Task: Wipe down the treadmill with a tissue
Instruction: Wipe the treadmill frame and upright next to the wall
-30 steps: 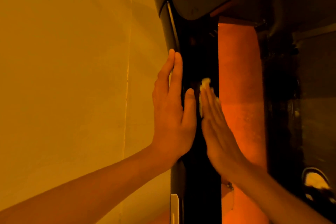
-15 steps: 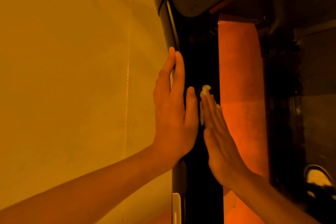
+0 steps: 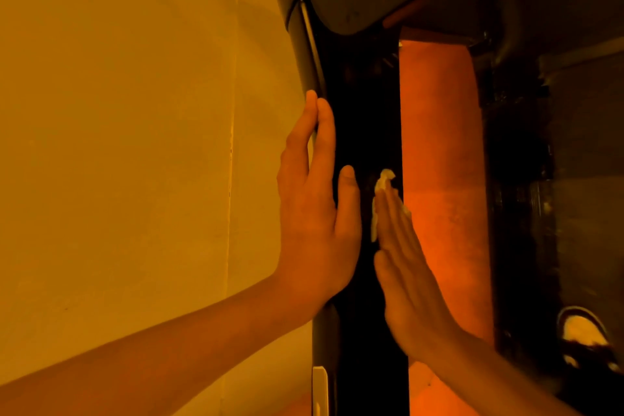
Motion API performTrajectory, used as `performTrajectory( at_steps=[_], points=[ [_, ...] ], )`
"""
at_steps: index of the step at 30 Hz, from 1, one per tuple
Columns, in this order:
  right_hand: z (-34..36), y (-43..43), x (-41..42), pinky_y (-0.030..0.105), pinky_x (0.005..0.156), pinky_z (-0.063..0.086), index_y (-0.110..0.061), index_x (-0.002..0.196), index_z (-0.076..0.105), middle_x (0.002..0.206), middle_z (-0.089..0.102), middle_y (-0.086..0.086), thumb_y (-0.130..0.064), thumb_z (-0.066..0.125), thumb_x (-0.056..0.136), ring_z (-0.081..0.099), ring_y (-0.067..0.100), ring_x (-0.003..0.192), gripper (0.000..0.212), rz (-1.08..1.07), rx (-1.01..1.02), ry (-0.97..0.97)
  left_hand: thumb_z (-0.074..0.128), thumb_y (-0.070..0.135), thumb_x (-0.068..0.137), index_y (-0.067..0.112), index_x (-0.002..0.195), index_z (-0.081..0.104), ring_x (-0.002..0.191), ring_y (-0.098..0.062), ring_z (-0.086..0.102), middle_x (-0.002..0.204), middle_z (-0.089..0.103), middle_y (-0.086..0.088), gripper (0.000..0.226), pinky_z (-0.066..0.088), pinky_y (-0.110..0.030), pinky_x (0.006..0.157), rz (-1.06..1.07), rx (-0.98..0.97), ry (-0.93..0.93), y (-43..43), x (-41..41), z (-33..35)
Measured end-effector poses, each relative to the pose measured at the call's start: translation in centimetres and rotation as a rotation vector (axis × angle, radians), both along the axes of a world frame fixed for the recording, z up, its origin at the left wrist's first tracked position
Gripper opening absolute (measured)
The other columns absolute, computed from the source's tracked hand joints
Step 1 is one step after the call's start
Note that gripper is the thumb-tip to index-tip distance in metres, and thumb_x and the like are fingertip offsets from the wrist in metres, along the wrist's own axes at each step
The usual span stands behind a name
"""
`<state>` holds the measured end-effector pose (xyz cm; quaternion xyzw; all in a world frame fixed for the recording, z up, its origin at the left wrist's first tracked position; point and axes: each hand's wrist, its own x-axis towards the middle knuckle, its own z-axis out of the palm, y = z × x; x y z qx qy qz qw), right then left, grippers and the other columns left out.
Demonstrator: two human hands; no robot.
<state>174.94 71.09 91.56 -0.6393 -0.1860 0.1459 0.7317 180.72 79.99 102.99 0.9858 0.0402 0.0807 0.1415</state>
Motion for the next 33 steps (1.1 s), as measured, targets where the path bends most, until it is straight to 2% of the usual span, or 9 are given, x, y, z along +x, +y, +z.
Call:
performTrajectory(
  at_steps=[3, 8, 13, 16, 21, 24, 26, 29, 33],
  points=[
    [-0.3, 1.6, 7.0, 0.038, 0.130, -0.002, -0.016, 0.165, 0.003, 0.174, -0.007, -0.001, -0.052, 0.004, 0.108, -0.004, 0.018, 0.161, 0.067, 0.002, -0.044, -0.015, 0.047, 0.004, 0.104, -0.004, 0.158, 0.026, 0.157, -0.025, 0.023, 0.166, 0.024, -0.021, 0.058, 0.026, -0.044, 0.125, 0.000, 0.007, 0.005, 0.0, 0.0, 0.1],
    [-0.7, 4.3, 20.3, 0.055, 0.115, 0.032, -0.001, 0.147, 0.047, 0.152, 0.045, 0.025, -0.065, 0.009, 0.081, 0.042, 0.043, 0.140, 0.099, 0.008, -0.276, 0.087, 0.047, 0.004, 0.105, -0.003, 0.159, 0.025, 0.157, -0.024, 0.022, 0.166, 0.023, -0.020, 0.058, 0.024, -0.040, 0.126, 0.004, -0.003, 0.019, 0.0, 0.1, 0.2],
    [-0.3, 2.0, 6.1, 0.047, 0.130, 0.000, -0.015, 0.165, 0.002, 0.174, -0.006, -0.001, -0.048, 0.010, 0.110, -0.005, 0.016, 0.161, 0.065, -0.059, -0.040, 0.038, 0.046, 0.005, 0.105, -0.003, 0.159, 0.024, 0.157, -0.023, 0.021, 0.167, 0.023, -0.020, 0.059, 0.024, -0.042, 0.125, 0.000, -0.017, 0.021, -0.1, 0.0, 0.3],
    [-1.1, 1.0, 1.7, 0.045, 0.130, -0.002, -0.016, 0.164, 0.001, 0.174, -0.008, -0.004, -0.054, 0.007, 0.110, -0.005, 0.019, 0.161, 0.067, -0.030, -0.014, 0.041, 0.045, 0.006, 0.105, -0.002, 0.159, 0.024, 0.157, -0.023, 0.022, 0.167, 0.023, -0.019, 0.059, 0.026, -0.045, 0.125, 0.011, -0.030, 0.018, -0.1, 0.1, 0.3],
    [-1.4, 4.0, 16.1, 0.029, 0.128, 0.001, -0.027, 0.162, 0.006, 0.174, 0.006, 0.003, -0.062, 0.003, 0.105, 0.001, 0.010, 0.158, 0.067, -0.082, -0.027, 0.101, 0.046, 0.006, 0.105, -0.002, 0.159, 0.025, 0.157, -0.023, 0.022, 0.166, 0.024, -0.020, 0.059, 0.025, -0.043, 0.125, 0.017, -0.014, 0.021, -0.1, 0.1, 0.4],
    [-1.9, 4.6, 21.9, 0.025, 0.128, 0.004, -0.006, 0.163, 0.011, 0.171, 0.012, 0.007, -0.047, 0.005, 0.110, 0.010, 0.019, 0.160, 0.068, -0.095, -0.081, 0.083, 0.047, 0.006, 0.104, -0.003, 0.159, 0.026, 0.157, -0.023, 0.022, 0.166, 0.025, -0.020, 0.059, 0.024, -0.042, 0.126, 0.016, -0.016, 0.031, -0.2, 0.1, 0.4],
    [-2.3, 4.4, 20.6, 0.029, 0.129, 0.003, -0.010, 0.164, 0.006, 0.173, 0.003, 0.007, -0.034, 0.012, 0.111, 0.004, 0.018, 0.161, 0.058, -0.107, -0.060, 0.077, 0.046, 0.007, 0.104, -0.002, 0.159, 0.026, 0.157, -0.024, 0.022, 0.166, 0.024, -0.020, 0.059, 0.025, -0.046, 0.125, 0.024, -0.024, 0.032, -0.2, 0.0, 0.4],
    [-2.1, 3.0, 12.5, 0.043, 0.130, 0.000, -0.013, 0.165, 0.002, 0.174, -0.006, 0.003, -0.040, 0.011, 0.111, -0.005, 0.017, 0.161, 0.061, -0.081, -0.028, 0.051, 0.046, 0.008, 0.105, -0.001, 0.159, 0.024, 0.157, -0.023, 0.023, 0.167, 0.024, -0.019, 0.059, 0.027, -0.048, 0.125, 0.022, -0.040, 0.029, -0.2, 0.0, 0.4],
    [-2.2, 1.6, 4.9, 0.036, 0.129, -0.004, -0.017, 0.165, -0.001, 0.174, -0.010, -0.005, -0.057, 0.007, 0.109, -0.009, 0.014, 0.160, 0.069, -0.022, -0.002, 0.047, 0.046, 0.007, 0.105, 0.000, 0.159, 0.024, 0.157, -0.022, 0.023, 0.167, 0.024, -0.019, 0.059, 0.026, -0.043, 0.125, 0.022, -0.041, 0.019, -0.1, 0.1, 0.3]
  ],
)
